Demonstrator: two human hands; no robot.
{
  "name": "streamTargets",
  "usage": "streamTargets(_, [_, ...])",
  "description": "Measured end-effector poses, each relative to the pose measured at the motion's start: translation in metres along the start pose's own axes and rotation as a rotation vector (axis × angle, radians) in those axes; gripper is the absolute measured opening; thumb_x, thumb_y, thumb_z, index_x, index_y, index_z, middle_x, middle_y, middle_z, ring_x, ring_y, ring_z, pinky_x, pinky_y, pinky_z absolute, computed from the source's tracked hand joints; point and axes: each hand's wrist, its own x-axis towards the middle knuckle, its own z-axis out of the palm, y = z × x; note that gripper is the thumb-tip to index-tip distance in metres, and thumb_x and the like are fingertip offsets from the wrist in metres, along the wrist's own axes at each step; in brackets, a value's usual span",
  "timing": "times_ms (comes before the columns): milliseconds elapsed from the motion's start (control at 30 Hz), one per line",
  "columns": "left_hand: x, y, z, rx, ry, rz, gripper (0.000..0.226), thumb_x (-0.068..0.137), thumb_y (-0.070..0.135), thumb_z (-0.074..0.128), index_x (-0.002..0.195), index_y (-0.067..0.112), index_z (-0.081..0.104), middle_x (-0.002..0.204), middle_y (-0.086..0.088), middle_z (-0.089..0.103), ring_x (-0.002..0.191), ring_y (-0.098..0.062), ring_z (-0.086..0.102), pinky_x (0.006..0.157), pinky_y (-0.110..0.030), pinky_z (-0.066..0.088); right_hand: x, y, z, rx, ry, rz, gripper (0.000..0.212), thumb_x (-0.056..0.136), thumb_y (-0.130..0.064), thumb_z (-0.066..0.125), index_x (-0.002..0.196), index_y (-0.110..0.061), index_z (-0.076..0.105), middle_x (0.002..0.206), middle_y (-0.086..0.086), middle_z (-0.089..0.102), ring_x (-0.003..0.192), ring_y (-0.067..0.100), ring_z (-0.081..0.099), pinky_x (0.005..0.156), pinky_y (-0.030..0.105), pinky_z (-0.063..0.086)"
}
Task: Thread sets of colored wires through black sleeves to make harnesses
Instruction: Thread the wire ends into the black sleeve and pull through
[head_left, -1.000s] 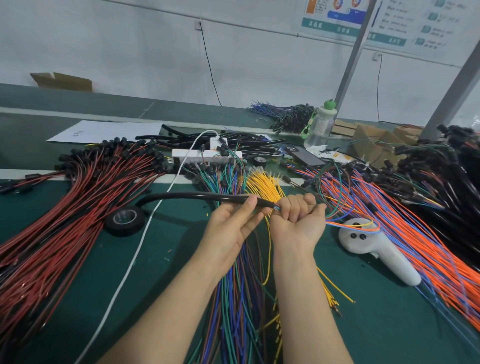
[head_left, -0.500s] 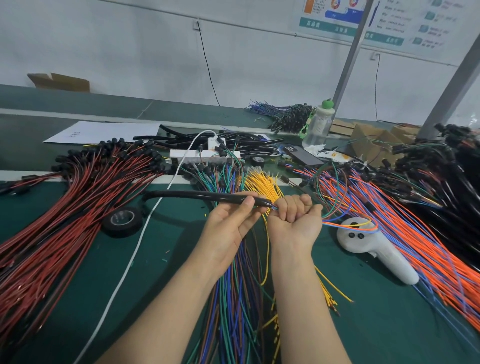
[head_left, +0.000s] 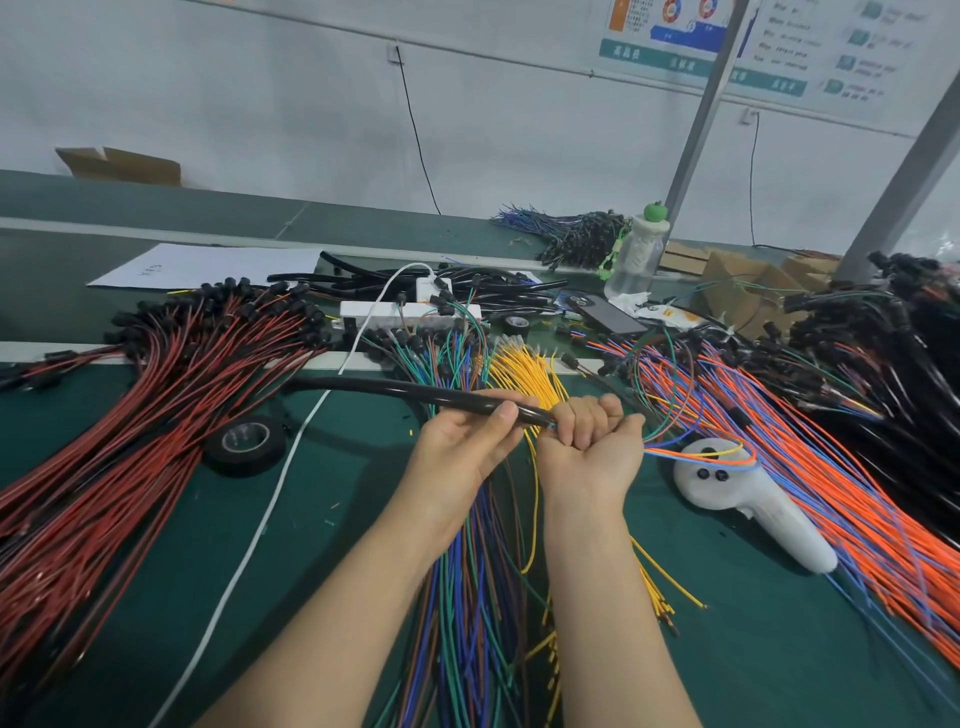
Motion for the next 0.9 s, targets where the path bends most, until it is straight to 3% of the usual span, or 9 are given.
streamTargets(100, [0.0007,-0.0027,0.0005,0.103,0.046,-0.009,0.013,0.09,0.005,0.057,0.093,0.01,0.069,0.092,-0.002,0.071,0.092,-0.011,0.066,0.078,-0.019,0.053,0.0023,-0.001,0.005,0.057,-0.033,0.037,0.052,0.104,-0.041,0.026,0.065,-0.012,0.043,0.041,-0.006,0.022,0.03,0.008,0.018,0.03,0.018,0.016])
streamTargets(267, [0.0014,-0.0022,-0.0002,0.009,0.089,-0.04,0.01,0.084,0.009,0.062,0.092,0.009,0.068,0.086,-0.002,0.07,0.082,-0.007,0.067,0.071,-0.017,0.053,0.0002,0.0034,0.0028,0.091,-0.063,0.064,0.051,0.105,-0.04,0.025,0.066,-0.011,0.044,0.041,-0.005,0.023,0.03,0.008,0.021,0.029,0.019,0.02])
streamTargets(367, [0.0005,-0.0031,-0.0013,-0.002,0.051,-0.058,0.02,0.075,0.02,0.067,0.091,0.009,0.069,0.084,-0.002,0.072,0.079,-0.009,0.068,0.069,-0.017,0.053,0.0013,0.0022,0.0011,0.15,-0.075,0.082,0.051,0.104,-0.039,0.026,0.065,-0.011,0.043,0.041,-0.005,0.022,0.029,0.008,0.019,0.029,0.019,0.018])
streamTargets(533, [0.0003,-0.0058,0.0015,-0.049,0.071,-0.077,0.02,0.071,0.02,0.068,0.088,0.008,0.068,0.08,-0.003,0.072,0.073,-0.009,0.069,0.066,-0.015,0.053,0.004,0.0005,0.0004,0.146,-0.07,0.071,0.051,0.104,-0.039,0.027,0.064,-0.012,0.042,0.039,-0.005,0.021,0.029,0.008,0.017,0.031,0.019,0.014])
streamTargets(900, [0.0007,-0.0052,0.0006,0.014,0.063,-0.11,0.007,0.087,0.01,0.062,0.089,0.005,0.067,0.085,-0.006,0.072,0.078,-0.012,0.07,0.068,-0.016,0.053,0.0057,-0.0001,0.0004,0.137,-0.067,0.03,0.049,0.105,-0.036,0.029,0.065,-0.011,0.043,0.04,-0.005,0.021,0.029,0.008,0.019,0.029,0.018,0.016])
